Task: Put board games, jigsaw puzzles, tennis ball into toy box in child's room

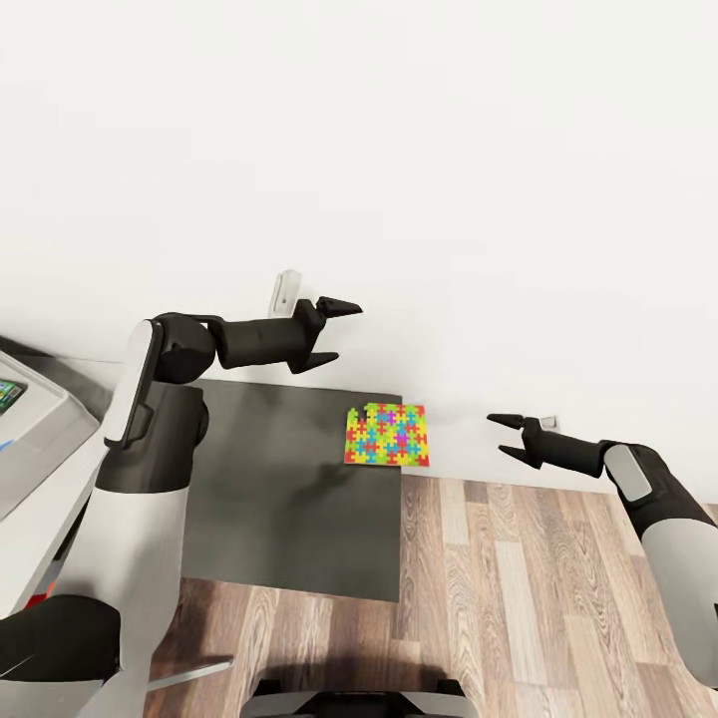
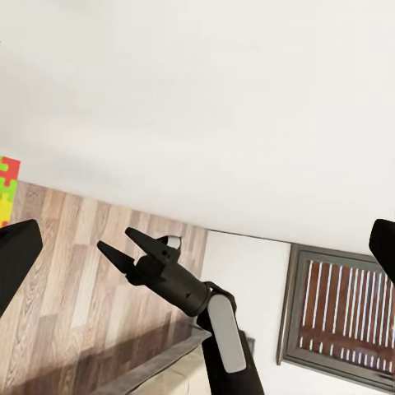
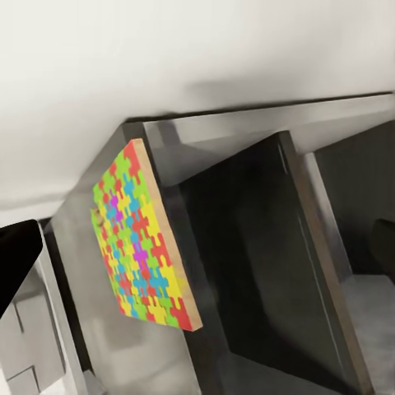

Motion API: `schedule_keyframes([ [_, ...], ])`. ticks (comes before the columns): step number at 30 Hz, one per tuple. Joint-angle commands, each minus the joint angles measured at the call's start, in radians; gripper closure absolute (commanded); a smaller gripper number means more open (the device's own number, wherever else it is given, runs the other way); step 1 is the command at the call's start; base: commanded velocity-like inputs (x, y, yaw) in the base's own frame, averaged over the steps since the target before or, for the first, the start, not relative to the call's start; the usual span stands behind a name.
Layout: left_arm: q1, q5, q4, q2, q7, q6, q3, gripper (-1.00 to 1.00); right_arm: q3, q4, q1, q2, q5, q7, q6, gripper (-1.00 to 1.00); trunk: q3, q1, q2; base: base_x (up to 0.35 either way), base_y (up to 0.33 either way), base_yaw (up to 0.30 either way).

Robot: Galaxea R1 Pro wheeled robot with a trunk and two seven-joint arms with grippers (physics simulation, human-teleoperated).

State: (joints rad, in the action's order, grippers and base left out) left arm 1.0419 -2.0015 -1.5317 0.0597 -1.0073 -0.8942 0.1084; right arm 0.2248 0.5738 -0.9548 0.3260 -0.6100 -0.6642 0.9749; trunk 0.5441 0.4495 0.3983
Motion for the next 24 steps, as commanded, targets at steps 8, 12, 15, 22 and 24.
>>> schedule_keyframes([
  [8,0.002,-0.010,-0.001,0.002,-0.013,-0.002,0.000,-1.00,0.004,-0.001,-0.001,-0.001,0.006,-0.007,0.009,-1.00,0.010,0.001,0.002,0.000,0.000,0.000],
  [12,0.002,-0.011,-0.002,0.002,-0.014,-0.002,0.000,-1.00,0.004,-0.001,-0.001,-0.001,0.006,-0.007,0.011,-1.00,0.015,0.001,0.002,0.000,0.000,0.000],
  [15,0.002,-0.011,-0.002,0.003,-0.014,-0.002,0.000,-1.00,0.004,-0.001,-0.001,-0.001,0.006,-0.007,0.011,-1.00,0.020,0.001,0.002,0.000,0.000,0.000],
  [22,0.003,-0.011,-0.002,0.003,-0.014,-0.002,0.000,-1.00,0.004,-0.001,-0.001,-0.001,0.006,-0.008,0.012,-1.00,0.031,0.001,0.002,0.000,0.000,0.000],
  [24,0.003,-0.011,-0.002,0.003,-0.014,-0.002,0.000,-1.00,0.004,-0.001,-0.001,0.000,0.006,-0.008,0.012,-1.00,0.034,0.001,0.002,0.000,0.000,0.000],
])
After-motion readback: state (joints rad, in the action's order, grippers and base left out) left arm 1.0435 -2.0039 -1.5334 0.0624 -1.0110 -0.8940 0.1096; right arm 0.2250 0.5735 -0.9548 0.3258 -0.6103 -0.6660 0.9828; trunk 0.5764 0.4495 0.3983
